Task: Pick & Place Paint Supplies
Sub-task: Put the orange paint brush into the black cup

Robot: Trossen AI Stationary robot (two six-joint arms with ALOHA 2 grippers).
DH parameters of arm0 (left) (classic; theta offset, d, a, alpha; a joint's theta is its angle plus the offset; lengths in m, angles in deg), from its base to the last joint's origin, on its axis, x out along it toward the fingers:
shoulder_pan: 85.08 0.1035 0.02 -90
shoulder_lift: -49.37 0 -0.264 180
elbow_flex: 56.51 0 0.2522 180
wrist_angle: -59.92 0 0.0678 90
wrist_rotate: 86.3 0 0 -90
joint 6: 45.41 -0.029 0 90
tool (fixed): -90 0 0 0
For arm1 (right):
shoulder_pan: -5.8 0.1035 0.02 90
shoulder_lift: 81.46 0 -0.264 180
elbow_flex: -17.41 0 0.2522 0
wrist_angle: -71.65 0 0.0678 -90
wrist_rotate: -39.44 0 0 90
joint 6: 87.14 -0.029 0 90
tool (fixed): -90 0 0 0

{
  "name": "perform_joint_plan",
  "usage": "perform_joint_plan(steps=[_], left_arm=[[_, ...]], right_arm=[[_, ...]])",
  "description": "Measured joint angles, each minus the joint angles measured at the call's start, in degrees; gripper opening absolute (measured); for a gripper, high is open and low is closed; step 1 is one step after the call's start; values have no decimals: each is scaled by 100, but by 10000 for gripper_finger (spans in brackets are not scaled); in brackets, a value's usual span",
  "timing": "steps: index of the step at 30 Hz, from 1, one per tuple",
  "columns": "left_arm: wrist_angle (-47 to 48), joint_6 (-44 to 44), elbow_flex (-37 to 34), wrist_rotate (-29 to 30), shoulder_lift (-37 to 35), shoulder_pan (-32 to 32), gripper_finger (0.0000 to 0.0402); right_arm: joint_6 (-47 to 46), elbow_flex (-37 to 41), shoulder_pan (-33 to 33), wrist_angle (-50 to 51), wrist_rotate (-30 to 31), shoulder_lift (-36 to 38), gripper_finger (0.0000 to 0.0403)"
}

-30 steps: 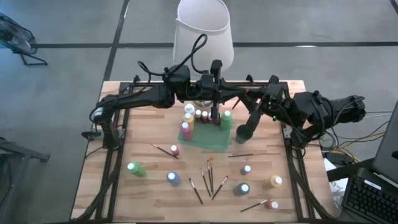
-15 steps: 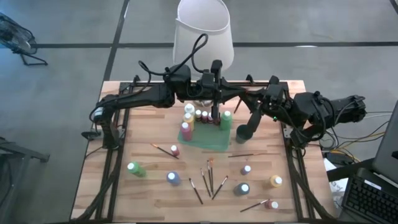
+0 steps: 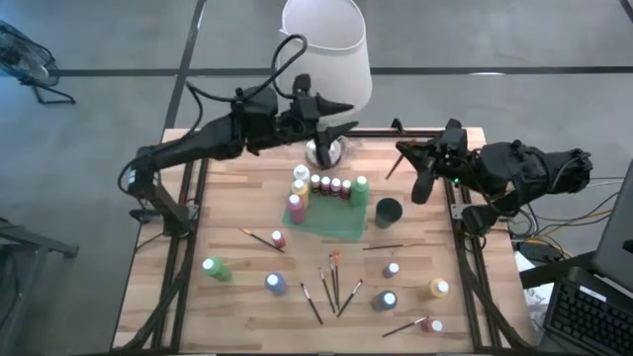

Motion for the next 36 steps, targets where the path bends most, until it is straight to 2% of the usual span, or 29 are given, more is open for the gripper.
perform_joint_plan(steps=[6, 13, 17, 23, 26, 36], left_arm=[[842, 49, -4, 16, -172, 140, 160], [1356, 228, -11, 13, -172, 218, 158], [1325, 262, -11, 15, -172, 242, 156], [1321, 296, -11, 15, -172, 243, 155], [1316, 306, -11, 64, -172, 243, 156], [1306, 287, -11, 638, -170, 243, 154]], right_arm=[[-26, 562, 12, 264, -16, 232, 8], [-642, 1854, 37, 76, 175, 632, 8], [-720, 2843, 207, -789, 703, 1018, 8], [-659, 4024, 274, -1984, 898, 1448, 8], [-661, 4327, 276, -2290, 901, 1488, 8], [-953, 4866, 362, -2296, 876, 1478, 8]])
